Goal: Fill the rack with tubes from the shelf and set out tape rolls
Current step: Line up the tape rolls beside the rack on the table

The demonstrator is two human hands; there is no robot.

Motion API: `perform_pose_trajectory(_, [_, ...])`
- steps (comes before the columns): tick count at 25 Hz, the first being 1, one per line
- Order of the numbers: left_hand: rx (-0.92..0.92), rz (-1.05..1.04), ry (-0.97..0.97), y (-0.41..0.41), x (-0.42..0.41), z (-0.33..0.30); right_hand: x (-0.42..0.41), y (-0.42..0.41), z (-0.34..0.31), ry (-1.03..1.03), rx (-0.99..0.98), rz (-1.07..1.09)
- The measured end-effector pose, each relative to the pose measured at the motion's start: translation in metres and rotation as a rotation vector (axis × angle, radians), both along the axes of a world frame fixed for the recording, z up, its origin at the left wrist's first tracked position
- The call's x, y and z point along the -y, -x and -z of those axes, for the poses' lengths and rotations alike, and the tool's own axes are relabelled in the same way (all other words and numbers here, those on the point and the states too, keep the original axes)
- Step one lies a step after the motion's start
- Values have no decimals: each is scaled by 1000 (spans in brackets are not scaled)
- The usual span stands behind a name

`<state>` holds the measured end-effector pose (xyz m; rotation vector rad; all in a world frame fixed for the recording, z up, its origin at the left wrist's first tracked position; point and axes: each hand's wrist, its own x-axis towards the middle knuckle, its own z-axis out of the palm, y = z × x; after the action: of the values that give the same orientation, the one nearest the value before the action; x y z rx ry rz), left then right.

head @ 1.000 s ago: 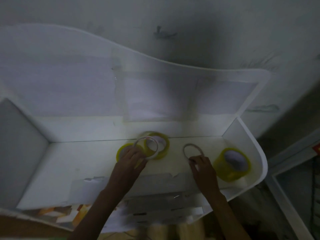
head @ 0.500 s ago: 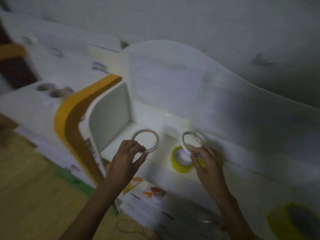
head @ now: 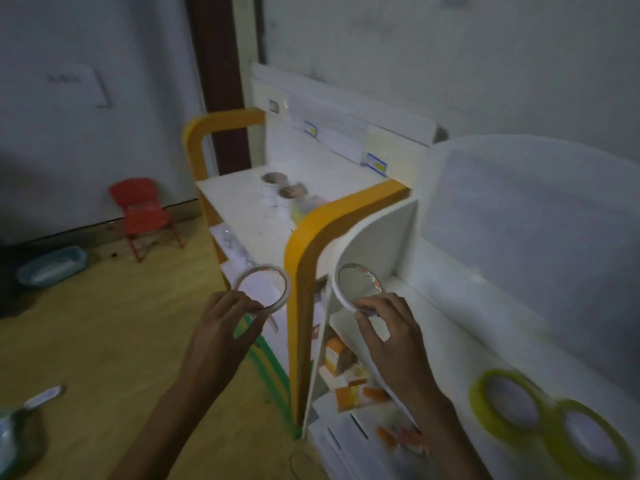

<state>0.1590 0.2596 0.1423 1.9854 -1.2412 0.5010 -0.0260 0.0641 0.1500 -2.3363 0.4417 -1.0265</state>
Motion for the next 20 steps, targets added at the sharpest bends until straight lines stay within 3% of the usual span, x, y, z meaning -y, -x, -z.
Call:
perform_pose_trajectory(7, [-18, -132, 14, -131, -54, 11, -51, -163, 6, 44, -4, -187])
perform_pose_trajectory(14, [-17, -102, -38, -279, -79, 20, -70, -317, 25, -10, -86, -139])
perform_pose_trajectory(20, [-3, 1, -12, -378, -37, 27, -43, -395, 27, -51, -89, -29])
